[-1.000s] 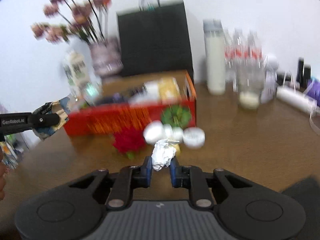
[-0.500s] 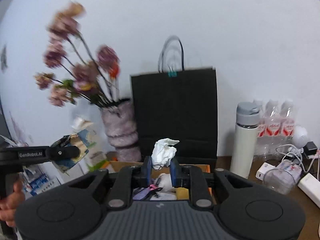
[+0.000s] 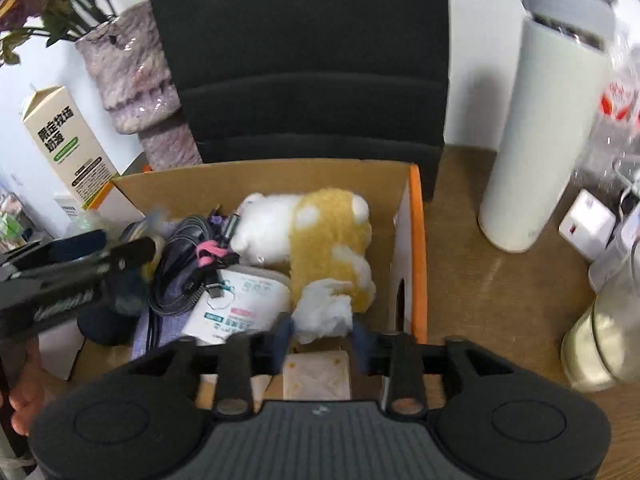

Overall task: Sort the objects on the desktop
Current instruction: 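Lower the packet and tissue into the box and open both grippers, then grasp the red rose with the left gripper while the right grasps a white round lid, then lower the red rose and white lid into the box and open both grippers, then grasp the yellow soap bar with the left gripper while the right grasps the labelled white round container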

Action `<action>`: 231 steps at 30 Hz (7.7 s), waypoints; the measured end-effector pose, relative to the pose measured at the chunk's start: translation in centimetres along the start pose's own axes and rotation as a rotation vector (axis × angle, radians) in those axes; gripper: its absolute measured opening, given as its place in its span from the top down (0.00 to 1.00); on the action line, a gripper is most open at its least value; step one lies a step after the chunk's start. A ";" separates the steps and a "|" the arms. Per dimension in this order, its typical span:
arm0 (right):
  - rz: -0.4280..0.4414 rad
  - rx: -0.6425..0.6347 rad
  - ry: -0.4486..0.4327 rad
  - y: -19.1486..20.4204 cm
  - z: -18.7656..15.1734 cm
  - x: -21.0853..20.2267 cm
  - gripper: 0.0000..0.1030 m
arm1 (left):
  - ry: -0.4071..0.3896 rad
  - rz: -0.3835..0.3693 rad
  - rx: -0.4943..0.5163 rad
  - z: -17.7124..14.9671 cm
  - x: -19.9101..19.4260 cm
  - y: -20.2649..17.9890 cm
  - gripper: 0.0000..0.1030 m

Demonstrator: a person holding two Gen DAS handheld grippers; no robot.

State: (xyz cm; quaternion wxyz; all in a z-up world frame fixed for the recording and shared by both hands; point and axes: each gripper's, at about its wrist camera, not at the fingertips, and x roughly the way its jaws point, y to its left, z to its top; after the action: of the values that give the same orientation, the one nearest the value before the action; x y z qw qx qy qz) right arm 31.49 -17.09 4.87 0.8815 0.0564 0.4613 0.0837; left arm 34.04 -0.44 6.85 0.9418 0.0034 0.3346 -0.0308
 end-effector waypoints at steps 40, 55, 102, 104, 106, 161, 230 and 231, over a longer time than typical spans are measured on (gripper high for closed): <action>-0.099 -0.061 -0.542 5.8 -34.1 -20.3 0.16 | -0.269 0.022 0.079 -26.8 -30.4 -5.2 0.00; -0.170 0.066 -0.607 0.5 -33.7 -21.3 0.36 | -0.093 -0.152 0.161 -16.7 -13.8 -8.9 0.00; 0.106 -0.010 -0.549 6.4 -31.7 -21.5 0.62 | -0.156 -0.245 -0.166 -23.7 -27.2 -1.4 0.67; -0.019 -0.051 -0.556 7.4 -32.7 -21.7 0.62 | -0.154 -0.216 -0.171 -23.8 -27.8 -1.5 0.67; -0.012 -0.041 -0.543 7.4 -33.3 -22.3 0.62 | -0.191 -0.205 -0.165 -23.6 -29.2 -1.4 0.67; -0.035 -0.067 -0.165 7.4 -3.6 -11.0 0.21 | 0.022 -0.012 -0.140 -1.5 -14.1 3.8 0.01; -0.129 0.219 -0.389 -6.1 -19.8 -8.5 0.32 | -0.008 -0.179 -0.002 -15.7 -9.2 -14.3 0.75; -0.125 0.213 -0.380 -5.9 -19.8 -8.4 0.33 | -0.003 -0.179 -0.017 -15.9 -9.5 -13.9 0.75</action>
State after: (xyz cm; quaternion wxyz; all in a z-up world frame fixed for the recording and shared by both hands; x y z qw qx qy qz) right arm 11.03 -24.10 -0.68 0.9451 0.1350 0.2959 -0.0323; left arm 15.85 -13.38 0.70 0.9358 -0.0348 0.3325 -0.1120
